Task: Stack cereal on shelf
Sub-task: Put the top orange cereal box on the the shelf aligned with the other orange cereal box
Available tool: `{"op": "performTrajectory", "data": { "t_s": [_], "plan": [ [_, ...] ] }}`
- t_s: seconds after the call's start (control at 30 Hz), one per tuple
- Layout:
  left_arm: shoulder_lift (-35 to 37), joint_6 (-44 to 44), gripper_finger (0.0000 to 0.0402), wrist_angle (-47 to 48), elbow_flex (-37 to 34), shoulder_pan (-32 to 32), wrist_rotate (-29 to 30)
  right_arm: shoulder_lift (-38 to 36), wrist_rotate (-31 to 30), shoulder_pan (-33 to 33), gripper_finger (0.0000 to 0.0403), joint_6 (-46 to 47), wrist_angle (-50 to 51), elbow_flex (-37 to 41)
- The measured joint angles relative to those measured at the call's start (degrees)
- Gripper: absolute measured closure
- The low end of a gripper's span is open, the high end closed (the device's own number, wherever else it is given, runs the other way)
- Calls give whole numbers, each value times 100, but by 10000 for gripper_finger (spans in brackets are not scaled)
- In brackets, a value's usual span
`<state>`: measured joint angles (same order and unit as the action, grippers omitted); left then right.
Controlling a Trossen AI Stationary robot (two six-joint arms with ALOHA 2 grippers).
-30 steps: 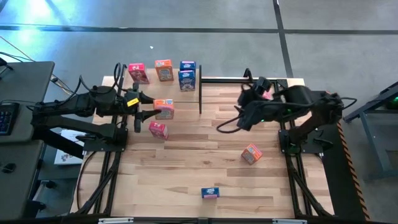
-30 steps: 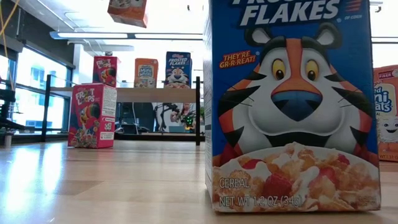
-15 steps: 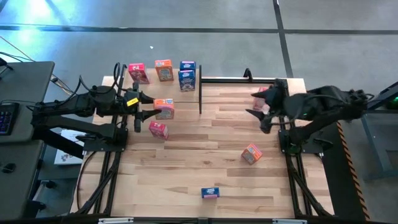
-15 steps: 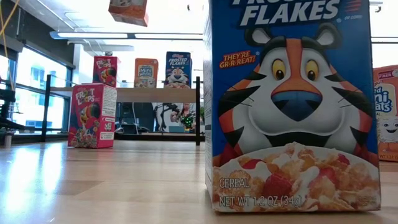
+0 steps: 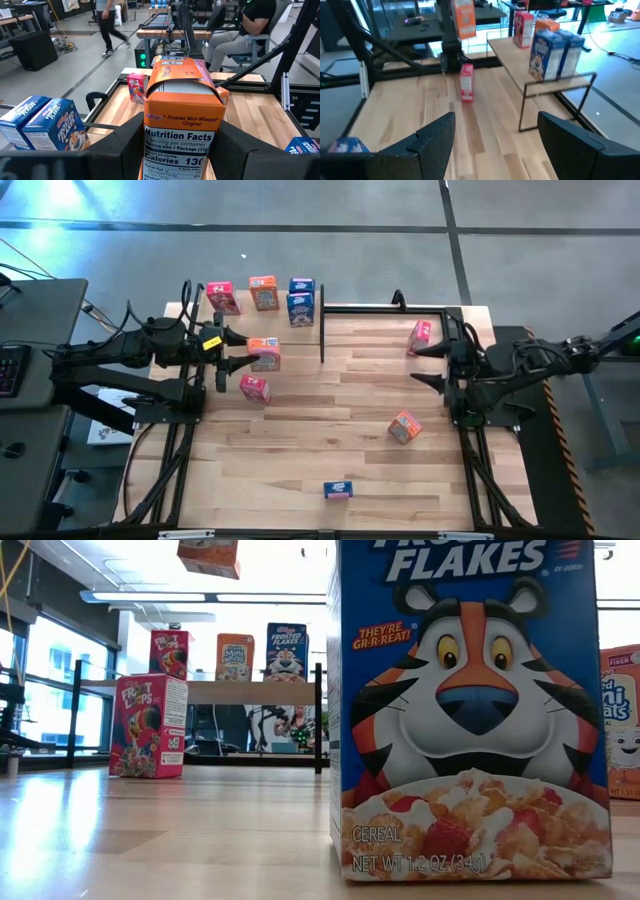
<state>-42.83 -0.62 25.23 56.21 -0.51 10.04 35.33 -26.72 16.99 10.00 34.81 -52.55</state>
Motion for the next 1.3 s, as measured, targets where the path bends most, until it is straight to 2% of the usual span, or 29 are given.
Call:
{"op": "performTrajectory", "data": {
  "t_s": [0.23, 0.67, 1.0, 1.17, 1.3],
  "plan": [
    [0, -2, 226, 8, 0, 0, 0, -941, 155, 0, 128, -11, -807, 1282],
    [-107, -150, 226, 28, -2, 0, 152, -2231, 349, 0, 128, 0, -1941, 3125],
    [-358, -239, 227, 26, -2, -40, 262, -2788, 1037, 0, 128, 0, -2673, 3998],
    [-322, -257, 227, 37, -2, -335, 253, -2971, 1161, 0, 128, 30, -2901, 4387],
    [-243, -261, 227, 113, -2, -702, -16, -3100, 1222, 0, 128, 51, -3038, 4665]
  ]
}}
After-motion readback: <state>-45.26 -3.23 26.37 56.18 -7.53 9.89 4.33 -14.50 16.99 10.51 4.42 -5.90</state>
